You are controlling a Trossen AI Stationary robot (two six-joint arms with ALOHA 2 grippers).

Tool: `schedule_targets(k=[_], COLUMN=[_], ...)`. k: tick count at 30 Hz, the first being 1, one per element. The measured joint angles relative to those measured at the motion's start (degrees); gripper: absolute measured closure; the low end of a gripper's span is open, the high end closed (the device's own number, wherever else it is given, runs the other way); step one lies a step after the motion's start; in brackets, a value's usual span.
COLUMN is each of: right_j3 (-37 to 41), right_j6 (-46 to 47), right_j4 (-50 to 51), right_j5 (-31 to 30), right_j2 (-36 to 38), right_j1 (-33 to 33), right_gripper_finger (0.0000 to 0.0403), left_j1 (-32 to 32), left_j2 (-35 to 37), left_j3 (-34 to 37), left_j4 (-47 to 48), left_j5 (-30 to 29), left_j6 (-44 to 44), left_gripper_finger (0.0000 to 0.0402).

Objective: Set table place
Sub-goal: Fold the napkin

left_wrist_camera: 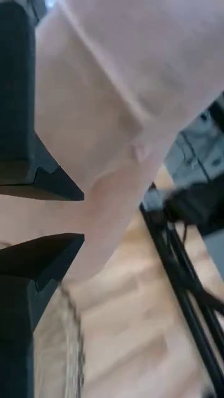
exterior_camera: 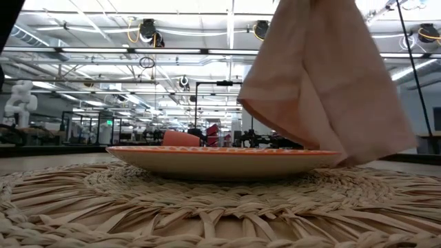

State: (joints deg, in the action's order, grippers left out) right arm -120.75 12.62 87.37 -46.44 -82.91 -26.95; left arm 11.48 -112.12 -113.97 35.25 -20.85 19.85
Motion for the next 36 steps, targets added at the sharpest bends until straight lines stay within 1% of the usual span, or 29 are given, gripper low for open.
schedule_targets(k=[6, 7, 9, 10, 11, 16, 20, 21, 22, 25, 30, 34, 36], right_j3=[-0.15, -0.15, -0.15, -0.15, -0.15, -0.15, -0.15, -0.15, -0.15, -0.15, -0.15, -0.15, -0.15], right_j6=[-0.43, -0.43, -0.79, -1.13, -1.31, -1.70, -1.24, -1.10, -0.95, -0.86, -0.89, -1.26, -1.30], right_j4=[2.16, 2.50, 2.38, 2.27, 2.05, 1.65, 1.19, 0.81, 0.49, -0.26, -2.37, -6.73, -8.69], right_j5=[0.03, 0.08, 0.14, 0.17, 0.32, 0.32, -0.19, -0.53, -1.22, -3.16, -3.12, -2.77, -2.06], right_j2=[-0.02, -0.02, -0.02, 0.00, 0.00, 0.00, 0.00, 0.00, 0.00, 0.00, 0.22, 0.22, 0.22], right_j1=[4.99, 5.89, 7.33, 7.85, 8.19, 9.30, 10.17, 10.36, 10.53, 11.63, 14.54, 16.21, 16.86], right_gripper_finger=[0.0403, 0.0403, 0.0403, 0.0403, 0.0403, 0.0403, 0.0403, 0.0403, 0.0403, 0.0403, 0.0403, 0.0403, 0.0403], left_j1=[1.36, 1.60, 1.89, 1.95, 1.93, 1.45, 1.45, 1.41, 1.37, 1.30, 1.74, 1.66, 1.14], left_j2=[-4.56, -5.22, -6.55, -7.15, -7.69, -9.99, -11.65, -11.87, -11.97, -11.99, -11.93, -11.91, -11.91], left_j3=[0.00, 0.00, 0.00, 0.00, 0.00, 0.00, 0.00, 0.00, 0.00, 0.02, 0.02, 0.02, 0.02], left_j4=[-3.39, -4.25, -6.20, -7.23, -8.08, -13.69, -17.08, -17.44, -17.64, -18.62, -19.24, -21.36, -21.23], left_j5=[-11.58, -14.72, -22.82, -25.85, -27.58, -29.58, -37.69, -38.88, -39.42, -38.33, -38.33, -40.00, -42.37], left_j6=[0.17, 0.14, 0.16, 0.16, 0.11, -2.58, -2.63, -2.62, -2.68, -4.26, -5.82, -5.76, -5.65], left_gripper_finger=[0.0320, 0.0320, 0.0320, 0.0320, 0.0320, 0.0320, 0.0320, 0.0320, 0.0320, 0.0320, 0.0320, 0.0320, 0.0320])
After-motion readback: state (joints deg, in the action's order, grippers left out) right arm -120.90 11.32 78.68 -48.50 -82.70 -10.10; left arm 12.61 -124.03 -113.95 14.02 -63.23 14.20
